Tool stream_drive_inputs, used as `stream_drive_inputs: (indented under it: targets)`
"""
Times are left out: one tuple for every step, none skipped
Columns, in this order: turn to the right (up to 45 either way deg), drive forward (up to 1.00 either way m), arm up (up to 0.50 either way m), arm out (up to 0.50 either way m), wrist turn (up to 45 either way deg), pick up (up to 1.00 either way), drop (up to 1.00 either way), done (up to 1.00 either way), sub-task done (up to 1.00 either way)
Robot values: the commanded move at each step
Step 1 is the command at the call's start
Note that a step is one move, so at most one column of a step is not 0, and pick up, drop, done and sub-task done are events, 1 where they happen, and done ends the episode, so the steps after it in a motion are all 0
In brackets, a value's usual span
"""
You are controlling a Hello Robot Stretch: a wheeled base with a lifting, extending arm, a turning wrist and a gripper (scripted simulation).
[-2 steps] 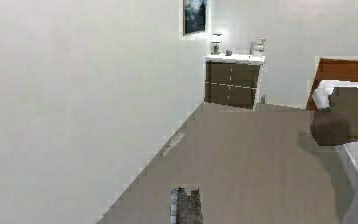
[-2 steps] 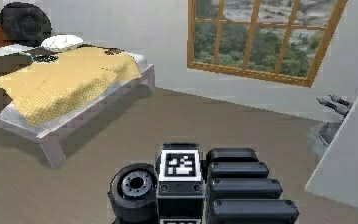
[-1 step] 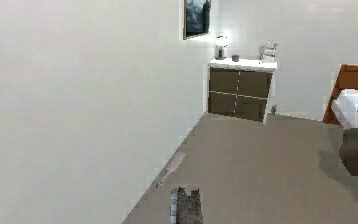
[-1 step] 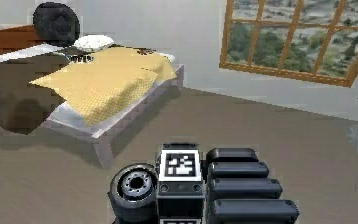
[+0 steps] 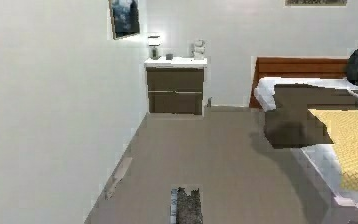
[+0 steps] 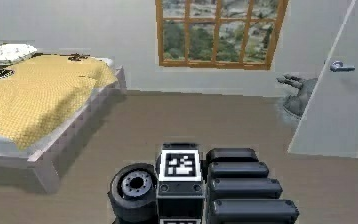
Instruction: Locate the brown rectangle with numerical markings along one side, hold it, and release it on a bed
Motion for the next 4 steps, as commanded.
stream_drive_inputs:
  targets:
    - [0.0, 0.3, 0.0, 0.0, 0.0, 0.0, 0.0, 0.0, 0.0]
    - [12.0, 0.0, 0.0, 0.0, 0.0, 0.0, 0.0, 0.0, 0.0]
    - [0.0, 1.0, 0.0, 0.0, 0.0, 0.0, 0.0, 0.0, 0.0]
    - [3.0, 0.0, 0.0, 0.0, 0.0, 0.0, 0.0, 0.0, 0.0]
